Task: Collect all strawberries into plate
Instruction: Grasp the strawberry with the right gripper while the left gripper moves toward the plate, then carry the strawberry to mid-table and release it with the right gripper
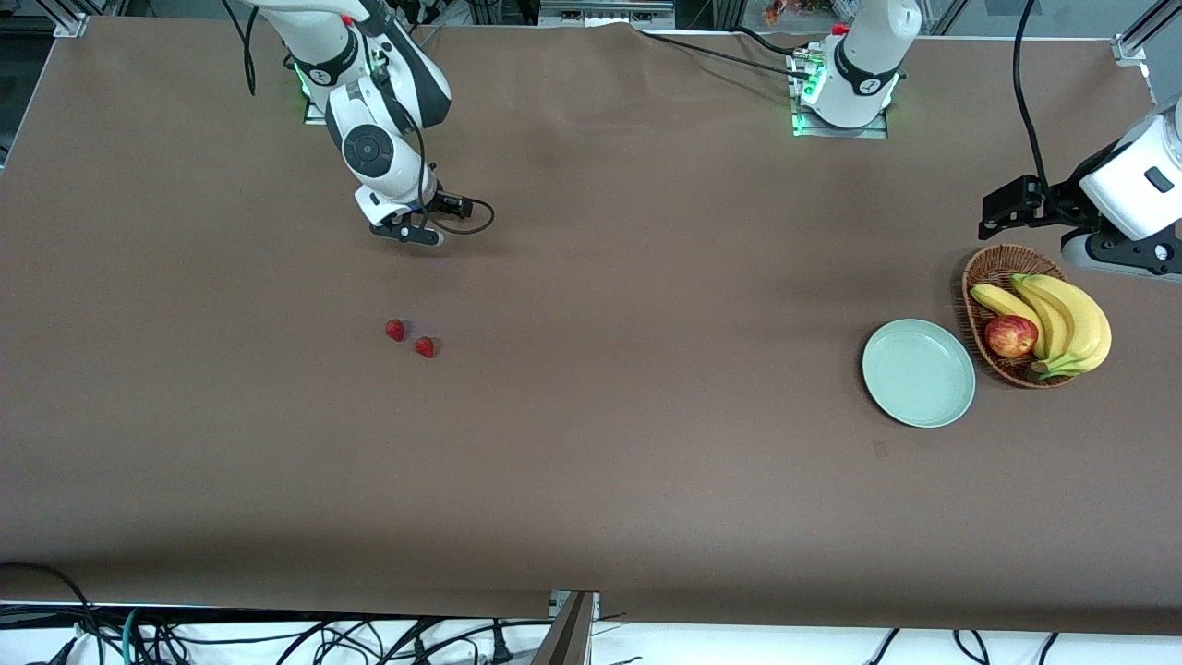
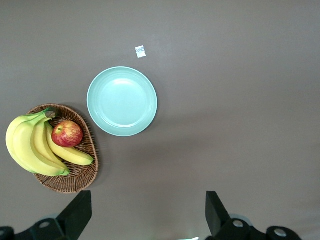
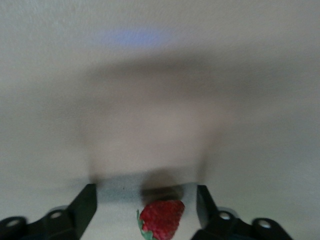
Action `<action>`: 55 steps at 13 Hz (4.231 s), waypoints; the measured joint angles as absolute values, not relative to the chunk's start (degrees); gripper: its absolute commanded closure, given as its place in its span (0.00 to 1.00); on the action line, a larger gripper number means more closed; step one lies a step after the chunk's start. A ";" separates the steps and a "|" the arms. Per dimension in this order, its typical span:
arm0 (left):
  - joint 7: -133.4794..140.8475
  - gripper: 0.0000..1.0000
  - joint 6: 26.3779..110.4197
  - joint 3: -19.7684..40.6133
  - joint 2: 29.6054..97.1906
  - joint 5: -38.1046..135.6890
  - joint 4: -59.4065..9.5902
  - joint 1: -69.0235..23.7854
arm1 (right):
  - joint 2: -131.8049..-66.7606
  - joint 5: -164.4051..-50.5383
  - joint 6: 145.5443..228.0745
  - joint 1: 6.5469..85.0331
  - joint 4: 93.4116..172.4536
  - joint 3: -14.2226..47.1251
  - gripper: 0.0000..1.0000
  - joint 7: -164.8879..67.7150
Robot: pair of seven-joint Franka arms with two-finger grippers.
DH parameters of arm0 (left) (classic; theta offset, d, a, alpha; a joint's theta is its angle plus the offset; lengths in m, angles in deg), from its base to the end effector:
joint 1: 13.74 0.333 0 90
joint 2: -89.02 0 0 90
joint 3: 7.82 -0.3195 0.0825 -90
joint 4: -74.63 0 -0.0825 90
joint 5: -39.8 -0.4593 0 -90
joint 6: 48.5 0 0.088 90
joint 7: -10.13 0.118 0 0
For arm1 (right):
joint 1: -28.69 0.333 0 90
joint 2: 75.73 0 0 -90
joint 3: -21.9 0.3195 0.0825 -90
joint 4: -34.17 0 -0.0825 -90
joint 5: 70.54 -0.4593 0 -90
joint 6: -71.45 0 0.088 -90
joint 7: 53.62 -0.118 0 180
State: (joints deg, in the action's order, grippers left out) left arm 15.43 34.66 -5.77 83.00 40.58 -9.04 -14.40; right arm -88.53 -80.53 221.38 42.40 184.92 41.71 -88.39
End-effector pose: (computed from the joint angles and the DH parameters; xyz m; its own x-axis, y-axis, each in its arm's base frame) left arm 0.6476 -0.0313 0.5999 0.9837 -0.1409 -0.1115 -0.1386 -0.9900 0.0278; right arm 0.3442 0.2433 0.0795 0.9471 -0.1791 -0.2664 -0.1769 -0.9837 0.0327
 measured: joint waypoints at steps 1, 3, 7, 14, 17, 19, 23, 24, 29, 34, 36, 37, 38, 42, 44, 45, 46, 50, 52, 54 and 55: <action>15.43 0.00 34.66 -5.77 83.00 40.58 -9.04 -14.39 | -88.59 -80.52 221.59 42.40 184.91 41.84 0.28 -88.39; 15.43 0.00 34.66 -5.77 83.00 40.58 -9.04 -14.39 | -88.14 -80.52 221.58 42.40 184.89 42.08 0.32 -88.39; 15.43 0.00 34.66 -5.77 82.64 40.58 -9.04 -14.38 | -86.43 -80.53 218.42 42.40 184.95 42.33 0.43 -88.41; 15.43 0.00 34.66 -5.96 81.01 40.58 -9.03 -14.29 | -83.08 -80.53 215.70 42.40 186.04 42.54 0.50 -88.46; 15.44 0.00 34.67 -6.25 79.59 40.58 -9.02 -14.24 | -83.08 -80.53 215.70 42.40 186.35 42.56 0.50 -88.46; 15.43 0.00 34.69 -6.26 78.40 40.58 -9.02 -14.23 | -83.11 -80.53 215.83 42.40 186.39 42.57 0.54 -88.46; 15.43 0.00 34.79 -6.30 76.88 40.58 -9.00 -14.12 | -84.01 -80.54 217.42 42.40 186.45 42.63 0.57 -88.46; 15.44 0.00 34.82 -6.26 76.74 40.58 -9.00 -14.14 | -84.28 -80.54 217.68 42.40 186.45 42.64 0.60 -88.46; 15.44 0.00 34.92 -5.51 76.30 40.59 -7.93 -14.63 | -84.17 -80.54 218.06 42.35 186.46 42.63 0.79 -88.47; 15.44 0.00 34.90 -5.37 75.37 40.59 -7.81 -14.66 | -84.17 -80.55 218.89 42.35 184.88 42.84 0.79 -88.46; 15.43 0.00 34.90 -5.36 74.99 40.60 -7.80 -14.66 | -84.21 -80.62 218.88 42.37 182.09 43.34 0.79 -88.46; 15.44 0.00 34.90 -5.34 74.96 40.67 -7.78 -14.66 | -84.47 -80.72 218.58 42.40 180.09 43.65 0.78 -88.46; 15.43 0.00 34.90 -5.35 74.92 40.90 -7.77 -14.66 | -85.13 -80.85 217.84 42.49 177.45 43.84 0.78 -88.46; 15.43 0.00 34.91 -5.43 73.67 41.43 -7.74 -14.58 | -93.38 -81.57 208.34 43.90 158.11 44.02 0.78 -91.44; 15.43 0.00 35.21 -5.39 72.37 41.66 -7.73 -14.61 | -99.47 -81.64 205.06 45.52 147.77 44.07 0.78 -95.60; 15.43 0.00 36.41 -5.36 71.56 41.71 -7.72 -14.63 | -102.53 -81.64 204.82 46.44 143.64 44.09 0.78 -97.70; 15.43 0.00 38.03 -5.35 70.68 41.79 -7.72 -14.63 | -105.73 -81.66 204.82 47.67 139.56 44.12 0.78 -99.99; 15.43 0.00 45.25 -5.28 66.81 42.09 -7.73 -14.72 | -115.31 -81.69 204.95 54.88 124.10 44.22 0.76 -112.77; 15.43 0.00 50.70 -5.23 63.73 43.18 -7.74 -15.63 | -119.05 -81.69 205.59 58.29 117.33 44.21 0.75 -118.60; 15.22 0.00 56.51 -5.14 60.19 43.37 -7.74 -17.04 | -122.91 -81.69 210.33 61.05 112.45 44.21 0.75 -122.64; 15.15 0.00 58.85 -5.12 58.51 43.37 -7.73 -17.54 | -124.71 -81.69 214.50 62.32 111.30 44.21 0.75 -124.01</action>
